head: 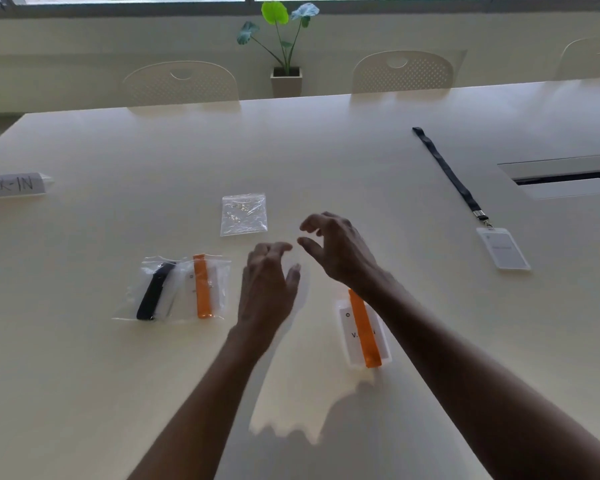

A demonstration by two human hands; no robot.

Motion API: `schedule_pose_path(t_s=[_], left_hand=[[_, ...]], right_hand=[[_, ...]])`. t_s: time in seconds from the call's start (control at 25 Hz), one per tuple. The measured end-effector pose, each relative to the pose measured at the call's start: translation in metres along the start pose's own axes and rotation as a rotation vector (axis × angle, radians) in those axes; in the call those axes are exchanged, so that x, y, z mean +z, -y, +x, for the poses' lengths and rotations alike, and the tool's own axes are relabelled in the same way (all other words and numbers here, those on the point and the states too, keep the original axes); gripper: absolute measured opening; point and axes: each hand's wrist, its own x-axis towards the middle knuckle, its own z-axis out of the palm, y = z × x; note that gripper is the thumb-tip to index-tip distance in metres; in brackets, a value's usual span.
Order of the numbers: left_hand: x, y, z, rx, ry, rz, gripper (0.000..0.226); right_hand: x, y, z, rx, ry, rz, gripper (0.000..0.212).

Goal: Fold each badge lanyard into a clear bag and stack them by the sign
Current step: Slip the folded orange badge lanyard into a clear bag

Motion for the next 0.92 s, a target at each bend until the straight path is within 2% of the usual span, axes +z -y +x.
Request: schedule_pose_path(t_s=[0.16,0.36,0.48,0.56,0.76,0.92], left_hand=[[-0.022,0.031,0.058,0.027,0.000,0.234,0.043],[-0.022,0.073,0.111,0.006,0.128,0.459,0.027],[-0.019,0.082,0.133,-0.022,0.245,0.537,0.027],[-0.016,0.087,0.140,-0.019,0.291,0.567,0.028],[-0.011,0.091,0.139,-0.025,0.284,0.560,0.024],[-0.013,0.091,0.135,-0.031,0.256,0.504,0.020]], right_hand=[[0.042,0.020,0.061,0.061,0.084,0.003,0.028],[0.091,0.022,0.123,0.325,0.146,0.013,0.038],[0.107,0.027,0.146,0.425,0.147,-0.005,0.041],[0.116,0.031,0.160,0.483,0.143,0.008,0.043],[0.122,0.029,0.174,0.699,0.156,0.076,0.050],[0.120,0.024,0.178,0.769,0.155,0.258,0.050]])
